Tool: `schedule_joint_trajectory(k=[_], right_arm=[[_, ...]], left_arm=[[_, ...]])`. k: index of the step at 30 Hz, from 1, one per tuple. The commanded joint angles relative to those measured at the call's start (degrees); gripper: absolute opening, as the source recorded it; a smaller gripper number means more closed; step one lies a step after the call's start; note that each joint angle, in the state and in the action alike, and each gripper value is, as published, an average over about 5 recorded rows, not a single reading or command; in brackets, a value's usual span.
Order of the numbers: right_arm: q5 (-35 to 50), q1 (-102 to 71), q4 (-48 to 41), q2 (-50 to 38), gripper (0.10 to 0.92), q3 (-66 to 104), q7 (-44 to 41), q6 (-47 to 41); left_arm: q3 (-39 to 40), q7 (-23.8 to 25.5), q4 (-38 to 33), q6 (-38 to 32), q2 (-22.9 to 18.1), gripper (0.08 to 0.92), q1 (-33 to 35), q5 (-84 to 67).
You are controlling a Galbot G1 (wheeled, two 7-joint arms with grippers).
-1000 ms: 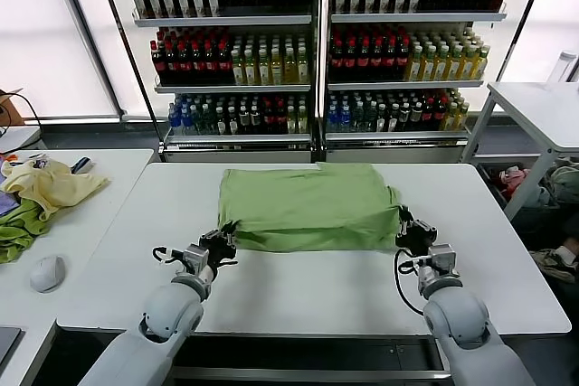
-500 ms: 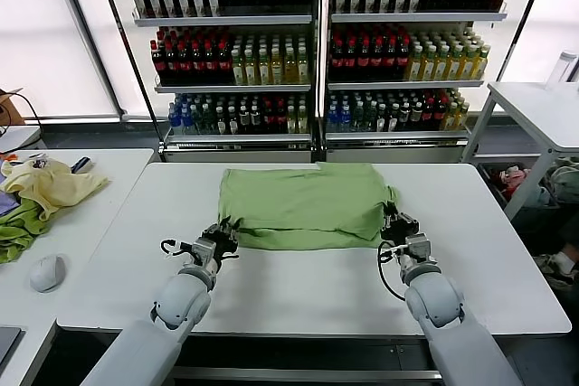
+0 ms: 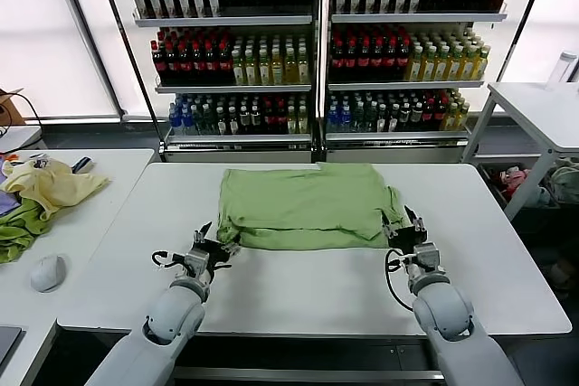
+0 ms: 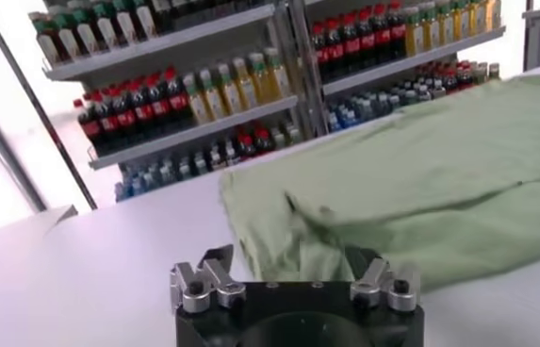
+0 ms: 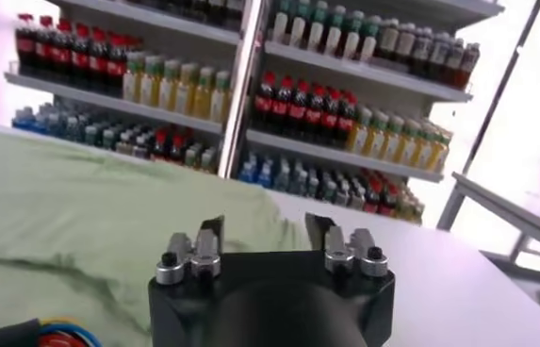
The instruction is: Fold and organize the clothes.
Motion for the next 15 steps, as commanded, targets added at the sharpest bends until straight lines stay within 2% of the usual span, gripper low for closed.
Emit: schedule_joint_trajectory(k=[1,3,6,15], right_arm=[[5.5,-2.3,-0.6,0.2,0.801,1.5,1.8,-6.3],[6.4,-1.2,-1.5,0.5,0.815,0.8,2.1,-6.9],[7.9,0.4,-2.3,0.7,0.796,-0.1,2.2,-7.1],[9.6,2.7,-3.4,0.3,0.553,-1.1,1.6,-6.6]], left_arm=[[0.0,-0.2,0.8,1.7,-2.0,0.813,-0.2,-1.6],[0.3,-0.2,2.0,2.2,-2.5,0.819,-1.6,-2.2],[0.6,-0.1,3.1,3.0,-2.6,0.805,-2.8,-3.3],[0.4,0.1,3.5,5.1,-1.8,0.568,-3.2,-6.5]])
